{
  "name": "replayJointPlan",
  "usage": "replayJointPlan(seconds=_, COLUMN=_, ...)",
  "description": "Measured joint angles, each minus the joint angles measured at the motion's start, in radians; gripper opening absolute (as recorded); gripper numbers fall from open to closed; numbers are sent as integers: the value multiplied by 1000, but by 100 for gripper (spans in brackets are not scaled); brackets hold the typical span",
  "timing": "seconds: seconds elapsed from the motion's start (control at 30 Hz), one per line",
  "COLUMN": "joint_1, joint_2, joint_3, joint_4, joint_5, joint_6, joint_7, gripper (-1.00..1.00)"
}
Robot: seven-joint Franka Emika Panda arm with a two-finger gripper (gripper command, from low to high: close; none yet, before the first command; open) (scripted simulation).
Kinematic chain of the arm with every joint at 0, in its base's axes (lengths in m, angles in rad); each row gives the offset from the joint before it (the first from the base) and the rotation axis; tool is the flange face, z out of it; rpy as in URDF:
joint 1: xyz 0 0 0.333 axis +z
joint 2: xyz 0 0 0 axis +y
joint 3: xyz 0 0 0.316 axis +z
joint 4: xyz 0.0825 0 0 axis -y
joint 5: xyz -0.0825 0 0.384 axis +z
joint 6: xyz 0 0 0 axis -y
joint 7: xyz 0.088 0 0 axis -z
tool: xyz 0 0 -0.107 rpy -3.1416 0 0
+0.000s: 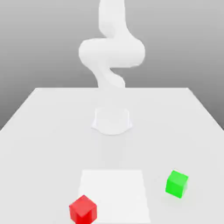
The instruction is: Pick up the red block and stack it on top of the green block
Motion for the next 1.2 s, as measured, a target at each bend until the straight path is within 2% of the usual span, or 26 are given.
replayJointPlan(seconds=0.27, joint_1=132, joint_2=297, joint_3=-163, joint_4=-31, joint_5=107, joint_6=89, joint_7=-342, gripper=0)
replayJointPlan(seconds=0.5, joint_1=190, joint_2=554, joint_3=-247, joint_4=-56, joint_5=207, joint_6=163, joint_7=-642, gripper=0)
replayJointPlan(seconds=0.7, joint_1=178, joint_2=762, joint_3=-257, joint_4=-81, joint_5=242, joint_6=234, joint_7=-862, gripper=0)
replayJointPlan(seconds=0.9, joint_1=152, joint_2=943, joint_3=-267, joint_4=-109, joint_5=173, joint_6=321, joint_7=-1005, gripper=0)
replayJointPlan(seconds=1.07, joint_1=88, joint_2=1115, joint_3=-190, joint_4=-86, joint_5=251, joint_6=452, joint_7=-1091, gripper=0)
replayJointPlan(seconds=1.1, joint_1=80, joint_2=1134, joint_3=-180, joint_4=-83, joint_5=261, joint_6=466, joint_7=-1099, gripper=-100)
replayJointPlan(seconds=1.2, joint_1=80, joint_2=1134, joint_3=-180, joint_4=-82, joint_5=261, joint_6=465, joint_7=-1099, gripper=-100)
